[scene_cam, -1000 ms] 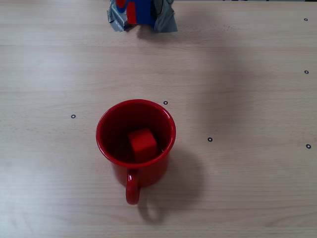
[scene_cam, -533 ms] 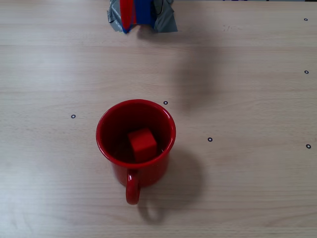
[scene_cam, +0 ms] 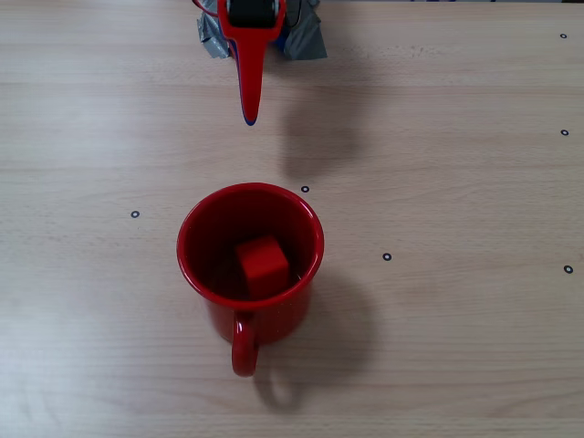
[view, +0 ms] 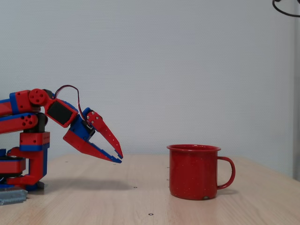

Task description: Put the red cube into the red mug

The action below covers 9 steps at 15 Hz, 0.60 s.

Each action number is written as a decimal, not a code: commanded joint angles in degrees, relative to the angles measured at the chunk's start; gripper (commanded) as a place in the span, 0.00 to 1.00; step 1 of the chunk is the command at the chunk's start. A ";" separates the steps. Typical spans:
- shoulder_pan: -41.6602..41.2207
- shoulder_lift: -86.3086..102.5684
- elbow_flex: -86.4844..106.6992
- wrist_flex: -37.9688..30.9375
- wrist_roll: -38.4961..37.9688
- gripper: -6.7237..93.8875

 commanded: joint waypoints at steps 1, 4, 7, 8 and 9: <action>-1.76 3.16 3.52 0.79 -0.09 0.07; -1.32 3.16 3.52 0.79 0.35 0.07; -1.32 3.16 3.52 0.79 0.35 0.07; -1.32 3.16 3.52 0.79 0.35 0.07; -1.32 3.16 3.52 0.79 0.35 0.07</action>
